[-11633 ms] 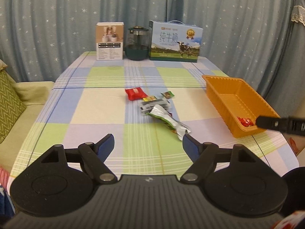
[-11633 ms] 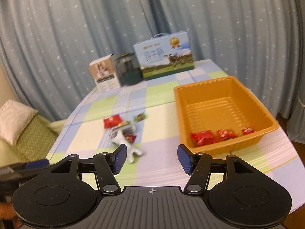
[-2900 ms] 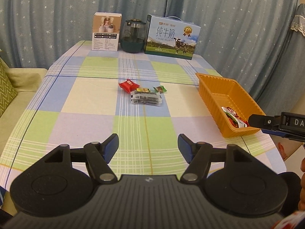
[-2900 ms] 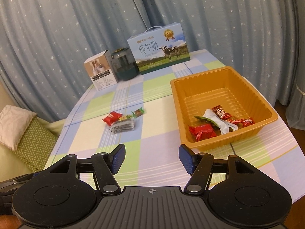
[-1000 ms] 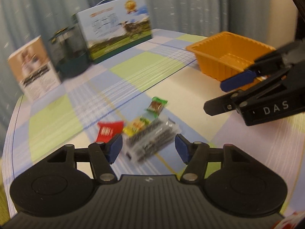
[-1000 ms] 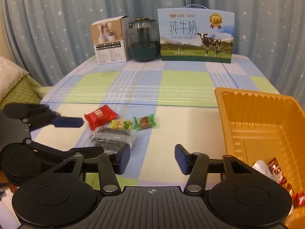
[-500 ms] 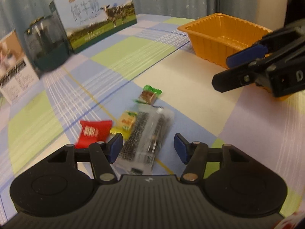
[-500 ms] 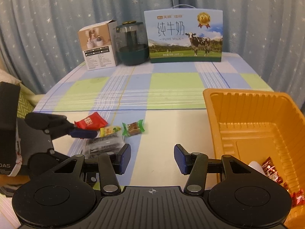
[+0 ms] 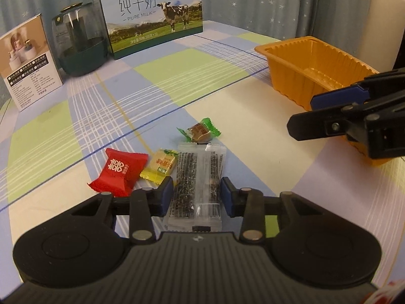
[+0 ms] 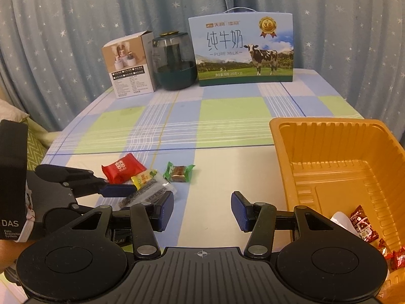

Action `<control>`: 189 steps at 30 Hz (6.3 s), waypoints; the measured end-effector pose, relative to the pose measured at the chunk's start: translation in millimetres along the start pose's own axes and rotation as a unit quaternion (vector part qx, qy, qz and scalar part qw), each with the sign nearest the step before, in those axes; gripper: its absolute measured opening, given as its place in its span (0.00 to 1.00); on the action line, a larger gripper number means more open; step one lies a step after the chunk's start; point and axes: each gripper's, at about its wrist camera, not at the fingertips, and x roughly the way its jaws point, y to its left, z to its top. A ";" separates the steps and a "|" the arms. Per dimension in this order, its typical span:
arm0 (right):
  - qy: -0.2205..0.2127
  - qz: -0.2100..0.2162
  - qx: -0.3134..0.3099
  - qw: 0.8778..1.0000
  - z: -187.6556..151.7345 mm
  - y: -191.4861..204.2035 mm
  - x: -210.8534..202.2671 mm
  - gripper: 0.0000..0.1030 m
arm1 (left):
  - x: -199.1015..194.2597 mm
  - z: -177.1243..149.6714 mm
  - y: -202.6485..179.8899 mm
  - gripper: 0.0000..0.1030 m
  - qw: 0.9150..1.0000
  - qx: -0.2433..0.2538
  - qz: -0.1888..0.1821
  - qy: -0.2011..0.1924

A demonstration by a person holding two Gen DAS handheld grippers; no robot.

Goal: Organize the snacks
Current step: 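Grasp the clear seaweed packet with the left tool while the right grasps the yellow candy, then carry the seaweed packet and yellow candy over the orange tray, then open both tools to drop the packet and candy into the tray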

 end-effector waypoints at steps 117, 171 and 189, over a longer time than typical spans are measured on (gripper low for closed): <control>-0.042 -0.002 0.005 0.999 -92.2 15.5 -170.4 0.21 | -202.4 -73.0 -134.1 0.33 0.969 -0.221 0.088 -0.058; -0.044 -0.103 0.026 0.993 -21.2 -163.8 -145.1 0.21 | -59.8 84.4 -216.3 0.33 0.983 -0.173 -0.017 -0.058; -0.028 -0.105 0.044 0.993 -16.2 -181.2 -117.9 0.21 | -23.0 104.6 -209.9 0.34 0.984 -0.171 -0.017 -0.051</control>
